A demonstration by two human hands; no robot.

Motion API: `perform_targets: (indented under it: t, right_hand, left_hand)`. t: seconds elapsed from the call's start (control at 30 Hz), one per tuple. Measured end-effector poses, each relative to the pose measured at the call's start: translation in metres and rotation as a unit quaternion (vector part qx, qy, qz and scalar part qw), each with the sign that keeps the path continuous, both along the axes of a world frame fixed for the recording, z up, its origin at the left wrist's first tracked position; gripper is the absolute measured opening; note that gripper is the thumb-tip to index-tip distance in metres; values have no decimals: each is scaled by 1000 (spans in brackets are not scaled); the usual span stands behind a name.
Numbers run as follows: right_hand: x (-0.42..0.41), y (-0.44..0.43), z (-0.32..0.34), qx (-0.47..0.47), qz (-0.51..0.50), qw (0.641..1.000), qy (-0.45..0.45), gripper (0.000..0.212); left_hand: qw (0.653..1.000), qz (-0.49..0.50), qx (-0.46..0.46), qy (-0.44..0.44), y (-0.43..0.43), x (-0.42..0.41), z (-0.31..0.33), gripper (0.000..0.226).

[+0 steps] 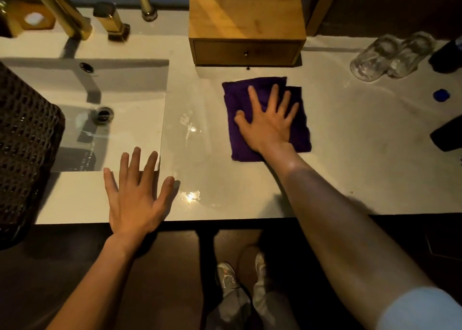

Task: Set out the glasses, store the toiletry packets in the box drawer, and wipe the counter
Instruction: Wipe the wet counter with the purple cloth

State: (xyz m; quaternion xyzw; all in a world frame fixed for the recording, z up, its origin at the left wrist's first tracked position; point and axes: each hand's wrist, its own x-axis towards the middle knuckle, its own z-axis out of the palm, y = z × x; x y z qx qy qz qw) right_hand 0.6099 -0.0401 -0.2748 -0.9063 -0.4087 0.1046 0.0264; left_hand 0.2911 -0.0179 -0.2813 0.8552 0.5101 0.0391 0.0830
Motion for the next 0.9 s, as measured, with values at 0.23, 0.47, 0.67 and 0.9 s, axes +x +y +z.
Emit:
perform_targets:
  t: [0.23,0.47,0.67,0.9]
  right_hand:
    - [-72,-64,4,25,317,947,34,69]
    - [26,-184,6,34,234,972,10,72]
    - [117,-224,5,-1,-8,1000,13,74]
    - [172,-209,3,-15,-97,995,11,81]
  left_hand:
    - [1000,-23,-13,12,-2,0,3,70]
    - [997,-45,-44,-39,-38,18,28,66]
    - [995,-26,-92,-18,-86,47,28,69]
    - [994,-12,-106,9,-94,43,20,70]
